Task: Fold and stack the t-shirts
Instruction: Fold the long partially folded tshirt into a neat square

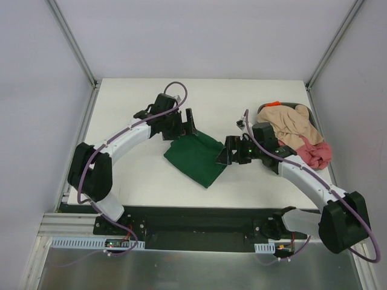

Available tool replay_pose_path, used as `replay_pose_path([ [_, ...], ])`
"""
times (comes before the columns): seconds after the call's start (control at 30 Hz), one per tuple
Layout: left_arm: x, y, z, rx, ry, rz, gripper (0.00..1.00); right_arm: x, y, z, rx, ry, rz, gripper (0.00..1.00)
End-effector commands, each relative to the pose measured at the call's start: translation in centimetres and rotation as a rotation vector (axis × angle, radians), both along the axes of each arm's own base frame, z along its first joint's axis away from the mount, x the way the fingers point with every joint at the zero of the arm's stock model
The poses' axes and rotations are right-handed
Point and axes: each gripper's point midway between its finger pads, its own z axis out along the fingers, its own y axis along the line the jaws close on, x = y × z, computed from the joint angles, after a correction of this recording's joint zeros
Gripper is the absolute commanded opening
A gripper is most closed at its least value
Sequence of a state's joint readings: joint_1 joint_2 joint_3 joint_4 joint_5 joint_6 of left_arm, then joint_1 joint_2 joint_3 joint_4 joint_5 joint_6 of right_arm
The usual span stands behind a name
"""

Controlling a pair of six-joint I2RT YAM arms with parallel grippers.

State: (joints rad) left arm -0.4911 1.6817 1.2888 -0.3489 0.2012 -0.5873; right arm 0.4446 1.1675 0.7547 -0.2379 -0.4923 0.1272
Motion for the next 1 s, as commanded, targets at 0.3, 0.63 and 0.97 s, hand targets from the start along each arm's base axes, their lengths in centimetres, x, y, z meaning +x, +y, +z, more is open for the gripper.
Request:
replay_pose_path([
  [0.3,-5.9,-0.7,-7.2,-0.071,0.211,-0.08,0.99,6.9,3.2,-4.9,-0.077,0.122,-0.005,0.96],
  [0.63,-12.4,-0.9,-10.7,-0.043,0.342,-0.024,0.99,10.8,2.0,-9.4,-0.239,0.194,0.008,0.96],
  [0.97,-12.8,-1.2,-1.9,-0.166,0.089,-0.014,0.99,8.1,1.1,-1.1,-0.193,0.034,0.083,0.96],
])
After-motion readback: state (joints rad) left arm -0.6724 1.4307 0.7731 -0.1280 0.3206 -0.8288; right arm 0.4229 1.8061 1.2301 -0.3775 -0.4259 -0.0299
